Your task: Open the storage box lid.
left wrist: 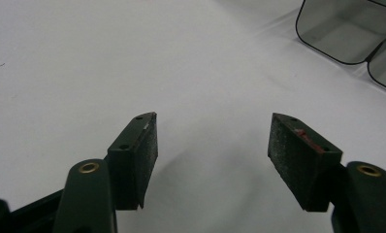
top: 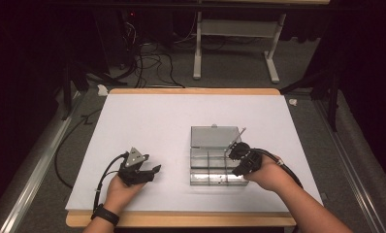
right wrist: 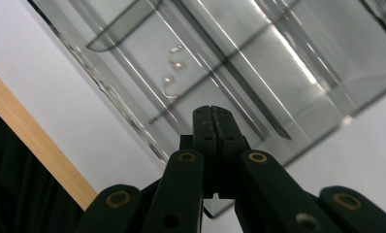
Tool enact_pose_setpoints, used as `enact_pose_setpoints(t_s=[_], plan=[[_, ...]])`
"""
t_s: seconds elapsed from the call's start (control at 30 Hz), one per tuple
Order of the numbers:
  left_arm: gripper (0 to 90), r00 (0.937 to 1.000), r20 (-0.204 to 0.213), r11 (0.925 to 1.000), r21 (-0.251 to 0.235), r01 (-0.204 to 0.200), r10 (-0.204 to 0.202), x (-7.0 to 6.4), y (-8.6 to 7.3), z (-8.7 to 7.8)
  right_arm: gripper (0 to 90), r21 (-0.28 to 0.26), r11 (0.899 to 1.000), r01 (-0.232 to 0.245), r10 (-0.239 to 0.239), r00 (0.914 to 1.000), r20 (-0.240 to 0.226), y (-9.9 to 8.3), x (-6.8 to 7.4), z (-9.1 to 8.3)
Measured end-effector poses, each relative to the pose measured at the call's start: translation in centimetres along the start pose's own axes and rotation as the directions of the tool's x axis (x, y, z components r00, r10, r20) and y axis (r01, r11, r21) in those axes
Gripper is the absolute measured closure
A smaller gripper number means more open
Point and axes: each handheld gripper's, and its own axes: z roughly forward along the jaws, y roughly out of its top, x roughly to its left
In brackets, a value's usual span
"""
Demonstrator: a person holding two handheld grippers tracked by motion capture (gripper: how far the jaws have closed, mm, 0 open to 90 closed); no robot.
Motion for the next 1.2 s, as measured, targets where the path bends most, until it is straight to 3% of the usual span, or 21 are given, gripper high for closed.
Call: enact_pose_setpoints(t_s=[0.17,0.3,0.57,1.07,1.2], plan=[[35.7,1.0,0.0,1.0,0.0,-0.001,0.001,0.0,0.0,0.0,90.0,0.011,0.998,-0.065,0.065,0.9978,0.013,-0.9,-0.6,-0.7],[35.7,1.0,-0.001,1.0,0.0,0.0,0.0,0.0,0.0,0.0,90.0,0.006,0.998,-0.059,0.058,0.998,0.026,-1.4,-1.3,-1.0],[35.7,1.0,0.0,1.0,0.0,0.0,0.0,0.0,0.0,0.0,90.0,0.003,0.995,-0.103,0.103,0.9935,0.048,-3.0,-2.7,-1.3],[35.6,1.0,0.002,1.0,-0.003,0.003,-0.003,0.0,0.0,0.0,84.9,-0.005,0.981,-0.194,0.194,0.9783,0.074,-6.3,-5.6,-0.3],[35.5,1.0,0.002,1.0,-0.003,0.003,-0.003,0.0,0.0,0.0,78.8,-0.035,0.973,-0.23,0.233,0.9684,0.09,-7.3,-6.2,0.5]])
